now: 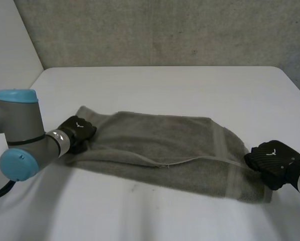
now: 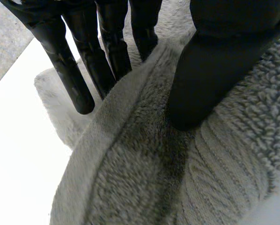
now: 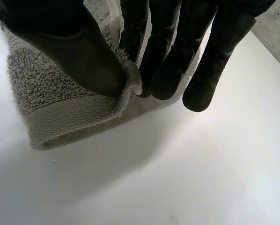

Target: Fold the towel.

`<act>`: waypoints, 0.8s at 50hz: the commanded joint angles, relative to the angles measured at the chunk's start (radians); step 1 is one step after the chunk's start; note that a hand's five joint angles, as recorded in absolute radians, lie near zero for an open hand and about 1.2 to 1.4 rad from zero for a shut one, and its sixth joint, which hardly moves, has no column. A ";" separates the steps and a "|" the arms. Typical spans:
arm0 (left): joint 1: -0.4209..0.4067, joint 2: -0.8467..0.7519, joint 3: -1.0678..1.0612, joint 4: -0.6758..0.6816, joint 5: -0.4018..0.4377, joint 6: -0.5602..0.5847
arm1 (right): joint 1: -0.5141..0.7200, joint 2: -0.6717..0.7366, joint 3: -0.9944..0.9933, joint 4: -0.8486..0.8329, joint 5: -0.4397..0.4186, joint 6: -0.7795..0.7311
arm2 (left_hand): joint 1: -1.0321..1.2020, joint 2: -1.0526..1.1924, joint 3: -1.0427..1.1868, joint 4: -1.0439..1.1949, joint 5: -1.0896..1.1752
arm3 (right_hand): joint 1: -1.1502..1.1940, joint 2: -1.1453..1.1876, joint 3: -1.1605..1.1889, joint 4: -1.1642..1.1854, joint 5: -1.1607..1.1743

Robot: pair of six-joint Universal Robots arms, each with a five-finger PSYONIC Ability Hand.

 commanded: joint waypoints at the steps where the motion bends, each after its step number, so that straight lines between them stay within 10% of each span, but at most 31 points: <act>1: 0.008 0.047 -0.011 0.004 0.000 -0.016 | -0.004 -0.002 -0.013 0.001 0.000 0.000 | 0.277 0.261 0.262 0.261 0.271 | 0.071 0.098 0.062 0.058 0.069; 40: 0.033 0.215 -0.261 0.216 0.014 -0.191 | 0.008 -0.026 0.000 0.004 -0.001 0.002 | -0.272 -0.288 -0.287 -0.289 -0.278 | 0.071 0.098 0.062 0.058 0.069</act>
